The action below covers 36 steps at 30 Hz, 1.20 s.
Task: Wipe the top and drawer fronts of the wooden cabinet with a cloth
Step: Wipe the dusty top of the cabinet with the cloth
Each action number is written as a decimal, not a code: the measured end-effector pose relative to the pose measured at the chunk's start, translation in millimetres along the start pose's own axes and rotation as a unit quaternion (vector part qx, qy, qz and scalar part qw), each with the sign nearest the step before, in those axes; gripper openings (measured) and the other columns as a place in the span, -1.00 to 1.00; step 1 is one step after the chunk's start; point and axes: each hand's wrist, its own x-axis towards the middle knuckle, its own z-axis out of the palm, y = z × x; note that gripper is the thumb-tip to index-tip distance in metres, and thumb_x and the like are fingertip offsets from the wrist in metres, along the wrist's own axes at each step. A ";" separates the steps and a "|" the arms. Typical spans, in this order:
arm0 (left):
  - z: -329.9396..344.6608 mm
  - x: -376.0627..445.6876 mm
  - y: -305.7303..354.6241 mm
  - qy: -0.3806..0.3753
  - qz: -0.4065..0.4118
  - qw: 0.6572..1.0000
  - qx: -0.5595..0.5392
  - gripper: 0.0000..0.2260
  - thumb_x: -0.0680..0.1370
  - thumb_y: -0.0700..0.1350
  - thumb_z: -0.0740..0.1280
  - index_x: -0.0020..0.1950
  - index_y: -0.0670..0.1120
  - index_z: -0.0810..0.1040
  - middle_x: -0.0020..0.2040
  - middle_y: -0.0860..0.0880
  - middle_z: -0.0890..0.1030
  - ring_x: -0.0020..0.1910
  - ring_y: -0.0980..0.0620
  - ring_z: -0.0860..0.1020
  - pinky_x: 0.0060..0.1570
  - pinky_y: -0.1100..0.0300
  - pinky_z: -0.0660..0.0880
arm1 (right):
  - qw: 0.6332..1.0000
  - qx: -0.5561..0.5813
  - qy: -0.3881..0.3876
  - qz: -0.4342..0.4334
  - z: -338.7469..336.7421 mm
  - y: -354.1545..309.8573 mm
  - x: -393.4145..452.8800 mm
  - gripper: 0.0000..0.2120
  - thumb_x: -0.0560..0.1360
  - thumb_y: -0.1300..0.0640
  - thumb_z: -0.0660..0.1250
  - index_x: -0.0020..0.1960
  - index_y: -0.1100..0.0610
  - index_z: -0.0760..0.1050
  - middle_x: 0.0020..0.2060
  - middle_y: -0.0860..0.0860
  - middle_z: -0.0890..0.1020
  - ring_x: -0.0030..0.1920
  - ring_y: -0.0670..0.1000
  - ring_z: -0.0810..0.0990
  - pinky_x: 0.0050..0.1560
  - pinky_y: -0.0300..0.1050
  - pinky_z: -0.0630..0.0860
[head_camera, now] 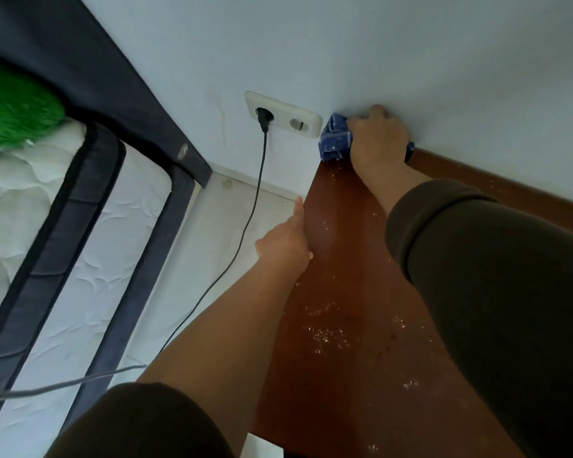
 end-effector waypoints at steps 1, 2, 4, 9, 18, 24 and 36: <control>0.1 0.6 -0.4 -0.001 0.000 1.000 0.000 -0.12 0.52 -0.10 0.35 0.51 0.14 -0.31 0.04 -0.08 0.57 -0.08 -0.06 0.54 -0.04 0.03 0.49 | 1.000 0.000 -0.003 0.000 0.1 0.7 2.1 -0.72 0.61 0.20 0.16 0.28 0.14 0.48 0.25 0.21 0.40 0.13 0.25 0.52 0.11 0.04 0.46; 0.5 0.5 -0.9 -0.001 0.000 1.000 0.000 -0.12 0.53 -0.10 0.35 0.51 0.14 -0.31 0.04 -0.08 0.57 -0.09 -0.06 0.53 -0.06 0.04 0.49 | 1.000 0.002 -0.008 0.002 0.6 1.3 2.6 -0.72 0.60 0.20 0.17 0.28 0.14 0.48 0.26 0.20 0.40 0.15 0.23 0.52 0.13 0.04 0.47; 2.7 -0.3 -1.5 0.009 0.007 1.000 0.004 -0.13 0.52 -0.08 0.35 0.52 0.13 -0.29 0.07 -0.09 0.56 -0.04 -0.08 0.54 -0.09 0.06 0.46 | 1.000 0.009 -0.021 0.005 0.5 0.8 -0.5 -0.72 0.61 0.19 0.17 0.28 0.12 0.48 0.27 0.18 0.41 0.22 0.20 0.49 0.18 0.04 0.46; 3.5 1.2 -8.3 0.039 -0.005 0.999 -0.037 -0.13 0.45 0.01 0.44 0.56 -0.02 -0.08 0.28 -0.12 0.49 0.25 -0.14 0.46 0.02 0.02 0.45 | 0.998 0.024 -0.047 -0.018 1.2 -18.0 -42.5 -0.71 0.61 0.13 0.17 0.31 0.01 0.46 0.25 0.13 0.40 0.20 0.22 0.49 0.10 0.02 0.47; 12.8 -49.1 -50.3 0.059 0.068 0.985 -0.145 -0.62 0.57 -0.22 0.24 0.39 -0.13 0.36 0.25 -0.12 0.56 0.20 -0.12 0.51 0.16 0.14 0.42 | 0.995 0.047 -0.082 -0.025 5.6 -57.9 -147.5 -0.67 0.62 0.11 0.15 0.38 -0.04 0.39 0.24 0.10 0.38 0.18 0.19 0.49 0.10 0.00 0.47; 10.0 -60.8 -63.2 0.041 0.061 0.987 -0.145 -0.49 0.57 -0.30 0.22 0.51 -0.17 0.19 0.38 -0.15 0.44 0.34 -0.11 0.42 0.29 0.15 0.36 | 0.992 0.067 -0.106 -0.029 11.0 -72.5 -202.6 -0.64 0.62 0.11 0.17 0.40 -0.07 0.35 0.23 0.10 0.38 0.17 0.18 0.47 0.09 -0.01 0.47; 5.9 -30.0 -5.7 0.105 0.162 0.980 -0.053 -0.51 0.59 -0.22 0.18 0.52 -0.08 0.17 0.51 -0.09 0.23 0.47 -0.08 0.22 0.43 0.09 0.17 | 0.994 0.034 -0.037 0.099 -11.8 17.7 -112.8 -0.65 0.62 0.16 0.14 0.37 -0.04 0.39 0.26 0.14 0.40 0.25 0.26 0.41 0.29 0.21 0.24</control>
